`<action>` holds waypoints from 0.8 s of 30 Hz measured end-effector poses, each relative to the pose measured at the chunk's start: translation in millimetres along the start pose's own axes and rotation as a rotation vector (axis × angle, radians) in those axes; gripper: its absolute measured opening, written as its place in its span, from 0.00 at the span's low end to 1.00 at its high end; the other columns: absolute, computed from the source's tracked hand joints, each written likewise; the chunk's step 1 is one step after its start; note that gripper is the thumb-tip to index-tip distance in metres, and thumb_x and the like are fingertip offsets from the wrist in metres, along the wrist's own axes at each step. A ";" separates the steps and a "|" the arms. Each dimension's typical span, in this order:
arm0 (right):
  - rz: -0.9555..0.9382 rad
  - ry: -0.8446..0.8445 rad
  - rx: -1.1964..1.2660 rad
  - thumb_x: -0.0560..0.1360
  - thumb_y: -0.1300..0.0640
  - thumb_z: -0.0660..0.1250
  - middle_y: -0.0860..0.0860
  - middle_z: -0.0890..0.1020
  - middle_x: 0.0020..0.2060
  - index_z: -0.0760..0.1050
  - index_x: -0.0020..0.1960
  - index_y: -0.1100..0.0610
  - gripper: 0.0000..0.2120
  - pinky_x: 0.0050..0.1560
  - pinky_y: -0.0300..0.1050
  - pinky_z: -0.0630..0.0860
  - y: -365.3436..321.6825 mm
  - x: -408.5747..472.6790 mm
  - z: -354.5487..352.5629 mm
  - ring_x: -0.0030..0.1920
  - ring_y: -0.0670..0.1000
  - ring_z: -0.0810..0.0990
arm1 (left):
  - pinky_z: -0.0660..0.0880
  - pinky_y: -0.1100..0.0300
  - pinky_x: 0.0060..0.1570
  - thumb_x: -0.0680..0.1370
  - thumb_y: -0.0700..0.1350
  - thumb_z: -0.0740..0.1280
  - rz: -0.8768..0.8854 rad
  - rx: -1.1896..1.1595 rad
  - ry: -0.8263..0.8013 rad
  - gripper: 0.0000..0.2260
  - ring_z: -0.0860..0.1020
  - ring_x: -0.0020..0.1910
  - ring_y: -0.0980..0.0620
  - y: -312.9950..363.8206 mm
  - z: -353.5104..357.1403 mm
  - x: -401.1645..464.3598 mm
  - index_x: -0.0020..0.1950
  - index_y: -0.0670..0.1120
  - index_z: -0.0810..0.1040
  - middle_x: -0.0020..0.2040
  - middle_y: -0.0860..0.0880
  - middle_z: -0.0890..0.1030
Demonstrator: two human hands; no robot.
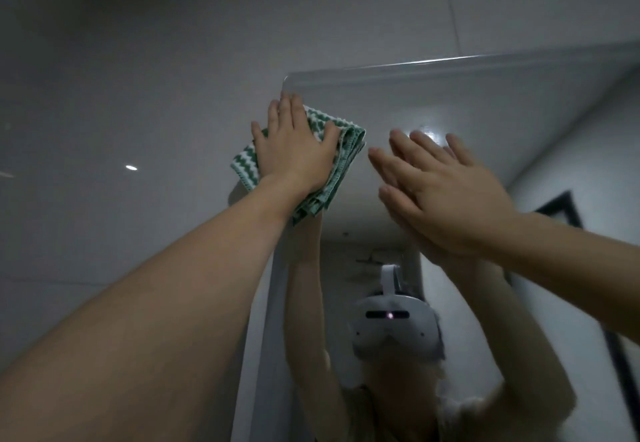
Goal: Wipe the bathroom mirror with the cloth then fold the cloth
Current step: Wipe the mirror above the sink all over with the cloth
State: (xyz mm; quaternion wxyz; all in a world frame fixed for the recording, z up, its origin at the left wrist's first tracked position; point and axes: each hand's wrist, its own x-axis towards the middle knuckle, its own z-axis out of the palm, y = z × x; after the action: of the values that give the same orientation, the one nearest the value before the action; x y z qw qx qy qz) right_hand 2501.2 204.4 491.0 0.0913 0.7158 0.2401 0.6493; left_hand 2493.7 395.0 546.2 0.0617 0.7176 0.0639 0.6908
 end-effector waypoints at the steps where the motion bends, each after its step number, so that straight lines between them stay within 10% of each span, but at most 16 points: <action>1: 0.008 0.005 -0.007 0.72 0.37 0.30 0.49 0.47 0.77 0.41 0.76 0.43 0.33 0.74 0.52 0.41 1.1 7.0 0.1 0.76 0.50 0.46 | 0.42 0.47 0.73 0.80 0.59 0.45 0.001 0.003 0.001 0.31 0.44 0.76 0.49 0.2 -0.2 3.9 0.77 0.43 0.43 0.78 0.47 0.44; 24: 0.178 0.095 0.075 0.80 0.39 0.38 0.48 0.43 0.77 0.41 0.77 0.43 0.26 0.75 0.55 0.38 -4.7 15.0 22.1 0.76 0.50 0.40 | 0.42 0.47 0.73 0.81 0.59 0.44 -0.017 -0.019 0.071 0.31 0.45 0.76 0.48 -2.0 3.5 2.3 0.77 0.42 0.44 0.78 0.46 0.45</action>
State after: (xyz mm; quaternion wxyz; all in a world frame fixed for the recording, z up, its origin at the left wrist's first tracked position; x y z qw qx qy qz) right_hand 2522.3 219.4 499.2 -0.0049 0.7055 0.2038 0.6787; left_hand 2497.2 397.3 548.0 0.0722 0.6914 0.0656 0.7158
